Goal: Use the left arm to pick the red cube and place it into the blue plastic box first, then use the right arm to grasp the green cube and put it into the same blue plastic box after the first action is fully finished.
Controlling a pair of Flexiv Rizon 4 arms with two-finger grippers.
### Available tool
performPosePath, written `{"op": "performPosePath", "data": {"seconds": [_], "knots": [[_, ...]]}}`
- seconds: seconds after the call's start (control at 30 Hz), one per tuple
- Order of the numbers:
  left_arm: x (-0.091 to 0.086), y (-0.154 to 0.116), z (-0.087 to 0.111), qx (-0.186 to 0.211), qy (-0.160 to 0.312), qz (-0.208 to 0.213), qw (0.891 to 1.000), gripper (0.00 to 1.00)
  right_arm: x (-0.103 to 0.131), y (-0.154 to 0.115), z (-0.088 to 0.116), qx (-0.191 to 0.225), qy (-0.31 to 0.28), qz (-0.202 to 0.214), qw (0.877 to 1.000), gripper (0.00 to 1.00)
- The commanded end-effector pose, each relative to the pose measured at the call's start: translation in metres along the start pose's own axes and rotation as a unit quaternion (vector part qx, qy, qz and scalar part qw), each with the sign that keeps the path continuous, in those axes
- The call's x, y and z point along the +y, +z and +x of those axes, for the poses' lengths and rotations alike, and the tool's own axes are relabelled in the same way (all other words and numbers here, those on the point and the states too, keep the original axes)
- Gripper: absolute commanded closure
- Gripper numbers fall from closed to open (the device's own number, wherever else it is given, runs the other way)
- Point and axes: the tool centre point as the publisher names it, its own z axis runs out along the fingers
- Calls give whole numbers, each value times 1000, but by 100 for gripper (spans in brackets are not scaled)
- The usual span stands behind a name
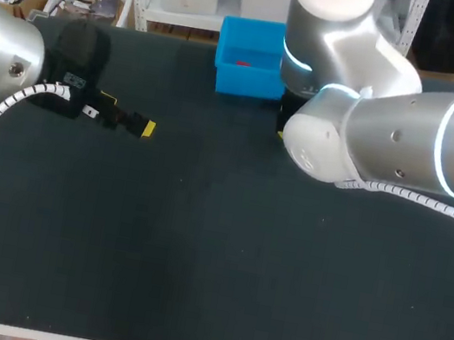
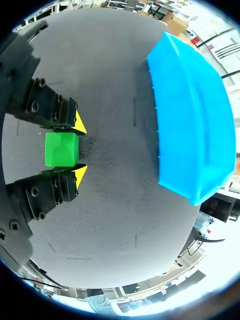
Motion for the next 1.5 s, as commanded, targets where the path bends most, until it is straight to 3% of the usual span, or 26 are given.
{"op": "performPosePath", "data": {"seconds": [0.03, 0.33, 0.6, 0.93, 1.17, 1.5], "knots": [[2, 0, 1, -2, 1, 3, 1000, 0, -2, -11, 3, -8, 3, -1, 1000, 100], [2, 0, 1, -2, 1, 3, 1000, 0, -6, -48, -11, -42, 13, -15, 999, 100], [2, 0, 1, -2, 1, 3, 1000, 0, -8, -101, -28, -83, 9, -21, 996, 100], [2, 0, 1, -2, 1, 3, 1000, 0, -5, -138, -45, -141, 5, -40, 989, 100], [2, 0, 1, -2, 1, 3, 1000, 0, 3, -152, -55, -200, -4, -71, 977, 100], [2, 0, 1, -2, 1, 3, 1000, 0, 10, -153, -61, -242, -2, -99, 965, 100]]}}
